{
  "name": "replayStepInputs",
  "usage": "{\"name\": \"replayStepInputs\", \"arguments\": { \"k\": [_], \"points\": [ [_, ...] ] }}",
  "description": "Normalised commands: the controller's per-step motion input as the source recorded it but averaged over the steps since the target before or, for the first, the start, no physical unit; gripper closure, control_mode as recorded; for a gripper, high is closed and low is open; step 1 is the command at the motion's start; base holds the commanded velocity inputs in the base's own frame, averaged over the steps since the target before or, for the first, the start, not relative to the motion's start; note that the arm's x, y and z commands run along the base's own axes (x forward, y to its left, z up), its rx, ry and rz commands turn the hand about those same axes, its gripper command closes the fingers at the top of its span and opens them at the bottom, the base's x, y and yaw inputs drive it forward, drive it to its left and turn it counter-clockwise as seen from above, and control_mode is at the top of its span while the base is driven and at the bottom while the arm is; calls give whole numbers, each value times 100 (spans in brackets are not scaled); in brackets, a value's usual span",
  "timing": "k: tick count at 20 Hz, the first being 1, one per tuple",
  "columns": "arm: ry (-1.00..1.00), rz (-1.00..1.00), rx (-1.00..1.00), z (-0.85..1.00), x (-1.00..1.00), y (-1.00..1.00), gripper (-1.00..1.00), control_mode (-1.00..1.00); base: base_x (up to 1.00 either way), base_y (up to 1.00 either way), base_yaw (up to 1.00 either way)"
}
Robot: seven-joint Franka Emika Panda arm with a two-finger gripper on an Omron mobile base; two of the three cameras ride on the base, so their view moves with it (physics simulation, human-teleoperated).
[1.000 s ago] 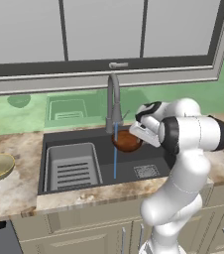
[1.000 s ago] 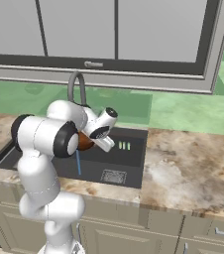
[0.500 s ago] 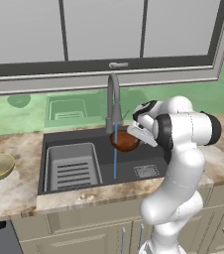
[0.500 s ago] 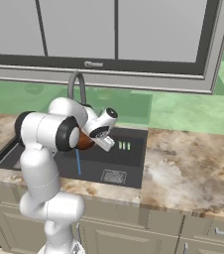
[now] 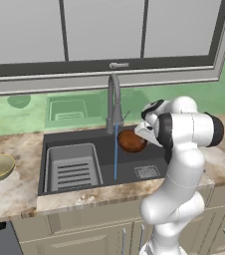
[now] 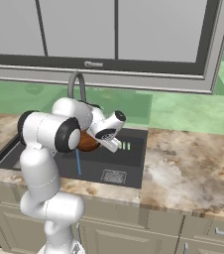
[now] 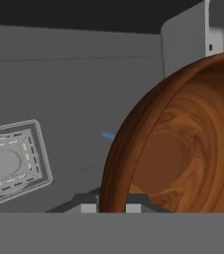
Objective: Rinse each bowl for a few seconds and place them down in the sink or on the counter.
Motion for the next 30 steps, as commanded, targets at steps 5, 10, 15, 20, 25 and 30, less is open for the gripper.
{"name": "replayStepInputs", "arguments": {
  "k": [5, 10, 15, 20, 25, 30],
  "points": [
    [-5, 6, 3, 2, -4, -28, 100, -100, 0, 0, 0],
    [-4, 1, 0, 7, -7, -25, 100, -100, 0, 0, 0],
    [-4, 0, 0, 9, -9, -28, 100, -100, 0, 0, 0],
    [-3, 0, -1, 6, -12, -32, 100, -100, 0, 0, 0],
    [-2, 0, -3, 3, -16, -30, 100, -100, 0, 0, 0],
    [-2, 0, -4, 2, -15, -31, 100, -100, 0, 0, 0]
  ]
}}
